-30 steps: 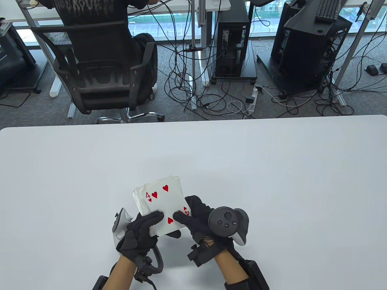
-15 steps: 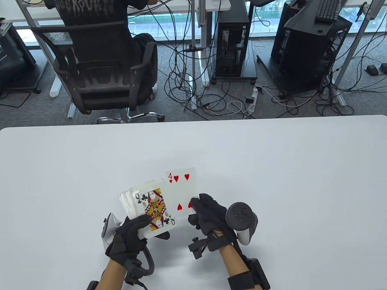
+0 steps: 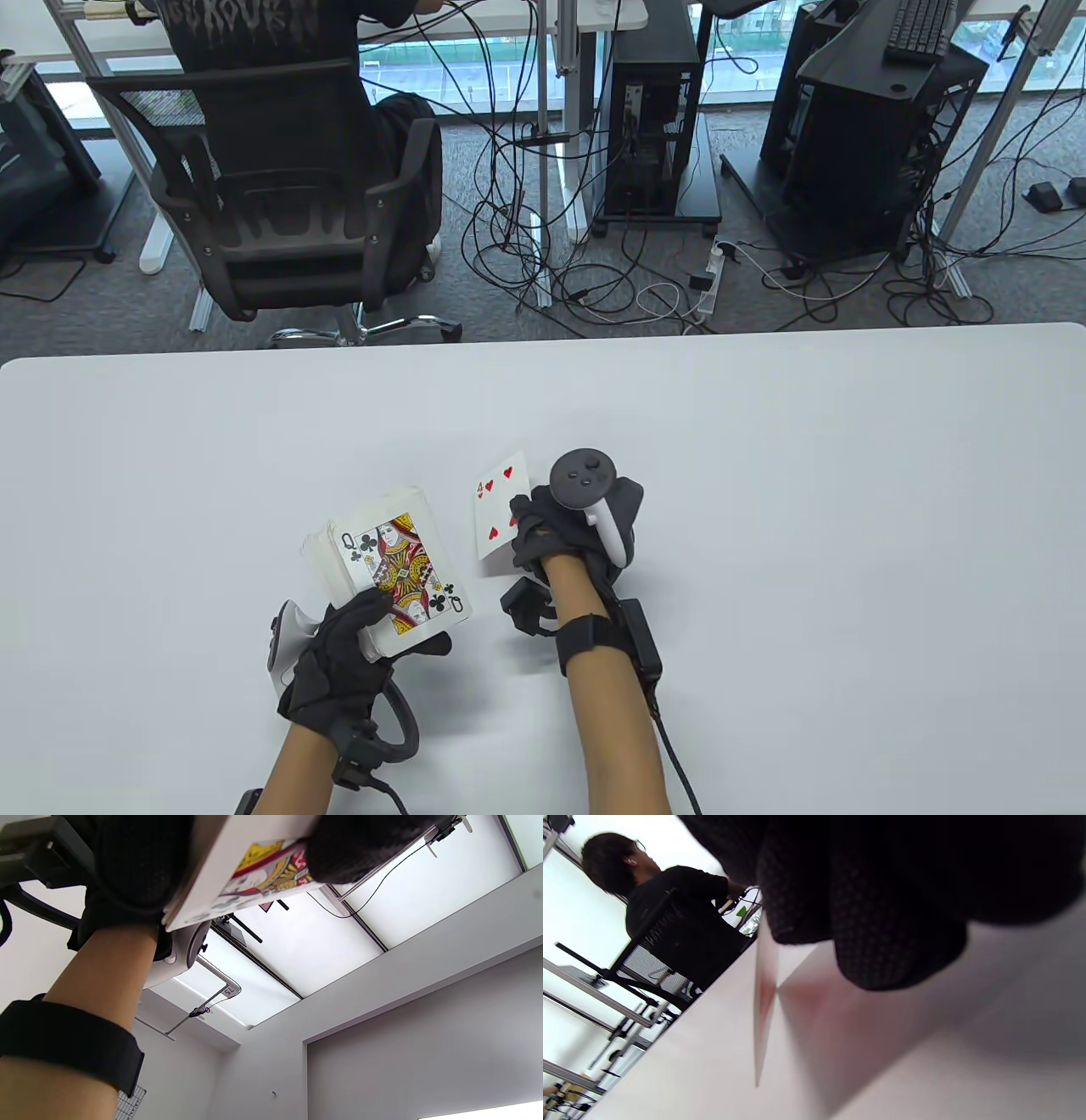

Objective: Playing card suit sorting

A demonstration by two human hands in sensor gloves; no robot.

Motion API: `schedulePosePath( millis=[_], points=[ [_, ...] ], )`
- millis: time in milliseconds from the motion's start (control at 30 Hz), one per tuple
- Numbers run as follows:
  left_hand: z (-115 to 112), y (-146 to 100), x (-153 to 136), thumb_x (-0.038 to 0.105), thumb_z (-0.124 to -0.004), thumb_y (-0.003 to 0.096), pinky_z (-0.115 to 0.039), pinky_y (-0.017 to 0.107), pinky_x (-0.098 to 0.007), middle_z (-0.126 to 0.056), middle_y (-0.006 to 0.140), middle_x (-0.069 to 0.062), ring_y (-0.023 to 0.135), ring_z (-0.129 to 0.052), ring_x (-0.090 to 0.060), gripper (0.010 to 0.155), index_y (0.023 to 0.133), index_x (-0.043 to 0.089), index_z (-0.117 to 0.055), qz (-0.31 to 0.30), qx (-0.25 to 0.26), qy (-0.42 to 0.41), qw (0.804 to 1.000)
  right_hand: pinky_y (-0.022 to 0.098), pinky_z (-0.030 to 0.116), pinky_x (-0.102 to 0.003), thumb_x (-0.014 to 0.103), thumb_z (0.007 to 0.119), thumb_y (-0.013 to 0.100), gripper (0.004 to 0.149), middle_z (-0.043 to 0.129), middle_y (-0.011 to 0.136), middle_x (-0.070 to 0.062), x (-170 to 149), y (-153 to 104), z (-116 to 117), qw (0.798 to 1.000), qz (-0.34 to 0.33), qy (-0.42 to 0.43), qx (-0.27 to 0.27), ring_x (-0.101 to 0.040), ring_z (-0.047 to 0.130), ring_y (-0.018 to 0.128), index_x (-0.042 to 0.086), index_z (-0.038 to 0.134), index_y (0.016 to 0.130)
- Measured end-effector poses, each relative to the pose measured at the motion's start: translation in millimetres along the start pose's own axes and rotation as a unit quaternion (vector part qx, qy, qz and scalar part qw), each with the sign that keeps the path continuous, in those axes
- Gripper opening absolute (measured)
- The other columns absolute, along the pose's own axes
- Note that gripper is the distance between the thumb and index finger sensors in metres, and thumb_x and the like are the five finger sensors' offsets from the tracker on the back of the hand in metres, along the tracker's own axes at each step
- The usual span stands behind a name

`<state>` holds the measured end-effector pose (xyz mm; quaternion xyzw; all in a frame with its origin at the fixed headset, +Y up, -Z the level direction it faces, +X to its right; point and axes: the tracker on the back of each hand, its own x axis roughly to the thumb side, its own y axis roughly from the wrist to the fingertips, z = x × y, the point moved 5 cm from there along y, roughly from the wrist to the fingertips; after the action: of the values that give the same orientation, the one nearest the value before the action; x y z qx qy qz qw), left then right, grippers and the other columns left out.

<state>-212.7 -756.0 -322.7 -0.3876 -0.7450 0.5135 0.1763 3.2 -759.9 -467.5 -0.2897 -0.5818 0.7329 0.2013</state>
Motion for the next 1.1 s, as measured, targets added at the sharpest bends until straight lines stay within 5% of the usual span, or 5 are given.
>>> schedulePosePath(
  millis=[333,533,767,900,1100],
  points=[
    [3.1,-0.1,-1.8,0.047,-0.074,0.0623,-0.085,0.055,-0.046,-0.049,0.116,-0.003,0.102,-0.071,-0.040,0.064,0.110,0.040,-0.032,0.006,0.003,-0.006,1.000,0.002,0.084,-0.028,0.032,0.071,0.054,0.045,0.093,0.032,-0.009,-2.2,7.0,23.4,0.955,0.012,-0.298,-0.001,-0.028,0.096,0.014,-0.009,0.081,0.068],
    [3.4,-1.2,-7.5,0.047,-0.074,0.0621,-0.084,0.055,-0.047,-0.049,0.116,-0.003,0.102,-0.071,-0.040,0.064,0.110,0.040,-0.032,0.017,0.006,-0.015,1.000,0.010,0.086,-0.032,0.042,0.069,0.054,0.054,0.093,0.039,-0.011,14.0,-4.3,29.1,0.892,-0.032,-0.449,-0.047,-0.032,0.096,0.023,-0.006,0.078,0.074],
    [3.1,-1.6,-10.4,0.046,-0.074,0.0620,-0.084,0.056,-0.047,-0.049,0.116,-0.003,0.103,-0.070,-0.039,0.064,0.110,0.040,-0.033,0.026,0.011,-0.013,1.000,0.016,0.087,-0.037,0.034,0.069,0.055,0.048,0.093,0.047,-0.015,51.9,-39.5,-21.9,0.964,-0.205,-0.153,-0.070,-0.038,0.096,0.032,-0.007,0.078,0.080],
    [5.0,-1.8,-16.2,0.046,-0.074,0.0620,-0.083,0.056,-0.048,-0.049,0.116,-0.003,0.103,-0.070,-0.040,0.064,0.110,0.040,-0.033,0.035,0.014,-0.020,0.999,0.014,0.087,-0.039,0.026,0.069,0.055,0.044,0.094,0.044,-0.018,61.3,-84.8,-42.3,0.951,-0.291,0.098,-0.046,-0.041,0.095,0.029,-0.012,0.081,0.073],
    [3.0,-1.9,-22.8,0.046,-0.075,0.0618,-0.083,0.056,-0.048,-0.049,0.116,-0.003,0.103,-0.069,-0.040,0.064,0.110,0.040,-0.033,0.048,0.010,-0.018,0.999,0.023,0.085,-0.045,0.040,0.069,0.057,0.064,0.089,0.055,-0.025,71.4,-135.5,-23.3,0.932,-0.360,0.043,0.028,-0.048,0.091,0.040,-0.019,0.072,0.081]
  ],
)
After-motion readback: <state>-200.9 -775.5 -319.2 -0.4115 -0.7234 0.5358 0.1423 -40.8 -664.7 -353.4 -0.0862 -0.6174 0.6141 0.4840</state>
